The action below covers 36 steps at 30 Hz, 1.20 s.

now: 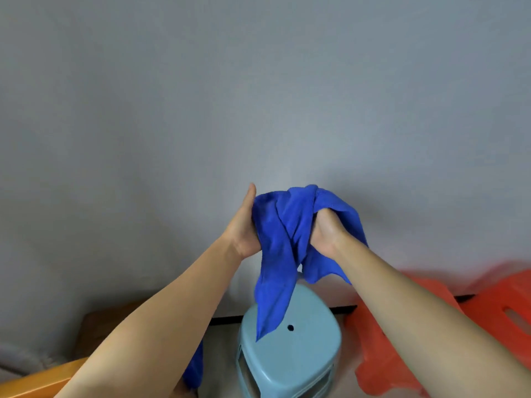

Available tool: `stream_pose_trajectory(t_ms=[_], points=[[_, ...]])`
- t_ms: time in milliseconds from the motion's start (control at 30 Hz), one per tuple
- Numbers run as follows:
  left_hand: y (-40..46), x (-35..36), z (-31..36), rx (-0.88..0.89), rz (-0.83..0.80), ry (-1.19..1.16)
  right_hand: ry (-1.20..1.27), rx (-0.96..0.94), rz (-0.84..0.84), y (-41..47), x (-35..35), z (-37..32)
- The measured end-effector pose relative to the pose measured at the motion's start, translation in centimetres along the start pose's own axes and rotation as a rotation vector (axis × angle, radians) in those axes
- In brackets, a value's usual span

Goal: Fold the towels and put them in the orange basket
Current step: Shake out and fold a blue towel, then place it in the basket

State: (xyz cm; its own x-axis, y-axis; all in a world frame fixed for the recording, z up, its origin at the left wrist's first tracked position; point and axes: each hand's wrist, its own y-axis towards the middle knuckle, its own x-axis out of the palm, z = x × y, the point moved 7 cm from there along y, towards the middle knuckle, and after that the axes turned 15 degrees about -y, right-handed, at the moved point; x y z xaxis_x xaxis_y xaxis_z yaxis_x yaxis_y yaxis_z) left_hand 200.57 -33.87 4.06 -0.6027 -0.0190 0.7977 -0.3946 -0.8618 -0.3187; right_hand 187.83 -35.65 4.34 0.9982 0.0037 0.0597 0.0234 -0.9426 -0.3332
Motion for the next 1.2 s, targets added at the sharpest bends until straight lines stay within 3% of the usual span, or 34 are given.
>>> stream_pose_trajectory(t_ms=[100,200,367,500,667,767,933,1100,1200], points=[[1.4,-0.7,1.9,0.09,0.101,0.248,0.141,0.087,0.137,1.4,-2.2,1.1],[2.2,-0.8,4.8,0.234,0.256,0.349,0.286,0.128,0.167,1.5,-4.7,1.9],[3.0,-0.5,8.7,0.384,0.417,0.461,0.243,0.044,0.067,1.1,-7.9,0.6],[3.6,-0.2,10.3,0.479,0.45,0.44,0.16,0.03,0.06,1.0,-10.1,-0.6],[3.6,-0.3,11.3,0.509,0.525,0.545,0.335,0.106,0.275,1.5,-14.4,-0.4],[3.5,-1.2,12.1,0.504,0.581,0.575,0.356,0.106,0.387,1.7,-17.1,-0.3],[3.3,-2.2,12.6,0.482,0.625,0.738,0.075,0.055,0.401,2.3,-17.9,-1.4],[3.7,-3.5,10.6,0.138,0.51,0.609,-0.102,0.021,0.408,3.1,-18.7,-2.5],[3.3,-3.6,10.4,0.099,0.463,0.638,-0.04,0.006,0.428,3.1,-19.8,-2.8]])
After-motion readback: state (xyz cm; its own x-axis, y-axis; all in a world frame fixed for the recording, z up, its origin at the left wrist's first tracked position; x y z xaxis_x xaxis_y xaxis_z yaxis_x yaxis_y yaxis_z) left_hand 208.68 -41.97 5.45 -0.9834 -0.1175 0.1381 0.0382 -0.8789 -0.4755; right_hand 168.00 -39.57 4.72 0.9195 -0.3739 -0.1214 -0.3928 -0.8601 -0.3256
